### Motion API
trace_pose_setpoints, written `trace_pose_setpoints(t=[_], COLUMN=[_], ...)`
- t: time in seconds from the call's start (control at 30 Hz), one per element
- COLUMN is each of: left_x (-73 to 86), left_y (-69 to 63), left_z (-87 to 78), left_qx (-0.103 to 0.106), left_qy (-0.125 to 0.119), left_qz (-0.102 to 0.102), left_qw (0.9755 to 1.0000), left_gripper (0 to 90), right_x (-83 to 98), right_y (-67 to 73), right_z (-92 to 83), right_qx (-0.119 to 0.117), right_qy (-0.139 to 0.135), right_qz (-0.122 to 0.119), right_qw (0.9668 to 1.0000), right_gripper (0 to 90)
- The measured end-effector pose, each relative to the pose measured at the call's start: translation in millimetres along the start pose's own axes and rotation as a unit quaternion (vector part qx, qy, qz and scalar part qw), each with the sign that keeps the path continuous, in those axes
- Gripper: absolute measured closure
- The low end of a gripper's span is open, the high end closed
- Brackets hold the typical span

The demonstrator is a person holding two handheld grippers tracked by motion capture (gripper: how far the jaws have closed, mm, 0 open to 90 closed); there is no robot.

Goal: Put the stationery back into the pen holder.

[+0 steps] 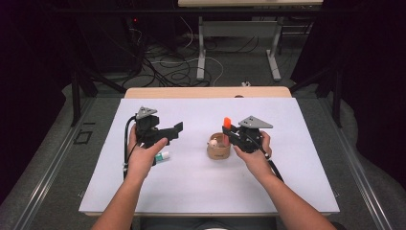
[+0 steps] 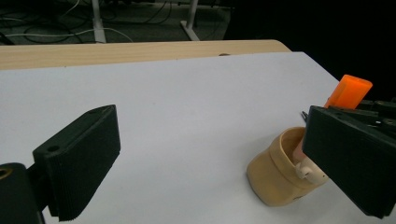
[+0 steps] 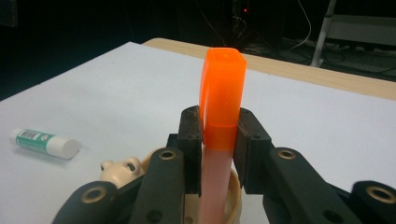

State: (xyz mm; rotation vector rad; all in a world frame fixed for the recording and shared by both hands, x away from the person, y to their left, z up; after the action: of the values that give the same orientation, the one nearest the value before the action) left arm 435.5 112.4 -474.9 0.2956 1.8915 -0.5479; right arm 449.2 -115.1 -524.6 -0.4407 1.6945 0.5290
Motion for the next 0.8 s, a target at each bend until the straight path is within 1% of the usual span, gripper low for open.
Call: trace_pose_setpoints(t=[0.23,0.3,0.43,0.47,0.5,0.53,0.6,0.63,0.67,0.8], left_x=[1.4,1.8,2.4,2.5,2.4,2.3,2.2,2.1,1.9,2.6], left_y=[0.8,1.0,1.1,1.1,1.0,1.0,1.1,1.4,1.5,2.0], left_z=[0.7,0.8,1.1,1.3,1.3,1.0,1.0,0.9,1.6,1.7], left_qx=[-0.001,-0.001,-0.001,-0.002,-0.001,-0.001,-0.001,-0.002,-0.003,-0.003], left_qy=[0.003,0.003,0.004,0.004,0.003,0.005,0.004,0.004,-0.001,0.001], left_qz=[0.0,0.0,0.0,0.001,0.001,0.0,0.0,0.0,0.0,0.0], left_qw=[1.0,1.0,1.0,1.0,1.0,1.0,1.0,1.0,1.0,1.0], left_gripper=[4.7,4.7,4.8,4.9,5.0,5.0,5.0,5.1,5.1,5.2], right_x=[11.7,13.2,20.3,21.9,22.8,23.7,26.2,27.3,27.6,27.3], right_y=[-0.4,-0.3,-0.9,-1.1,-1.8,-1.5,-1.9,-1.1,-1.1,-1.6], right_z=[3.5,5.2,6.0,6.2,6.8,7.3,7.0,7.2,7.0,6.8], right_qx=[0.003,0.004,0.001,0.003,0.002,0.002,0.002,-0.002,0.001,0.0], right_qy=[0.01,0.005,0.012,0.013,0.013,0.011,0.016,0.014,0.013,0.011], right_qz=[-0.007,-0.009,-0.011,-0.008,-0.01,-0.006,-0.009,-0.009,-0.012,-0.017], right_qw=[0.9999,0.9999,0.9999,0.9999,0.9999,0.9999,0.9998,0.9999,0.9998,0.9998], right_gripper=[74.7,74.6,74.6,74.6,74.6,74.5,74.5,74.5,74.5,74.3])
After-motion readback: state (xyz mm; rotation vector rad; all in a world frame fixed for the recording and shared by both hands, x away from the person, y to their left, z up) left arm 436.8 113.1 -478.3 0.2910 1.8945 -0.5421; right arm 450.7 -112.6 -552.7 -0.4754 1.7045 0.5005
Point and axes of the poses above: each handheld gripper's, and its own axes: z roughly forward along the jaws, x roughly out of its underside, y roughly to its left, the point moved 8 cm from there along z, roughly forward along the jaws, and after that the axes turned 12 degrees about -y, right-handed, at the moved point
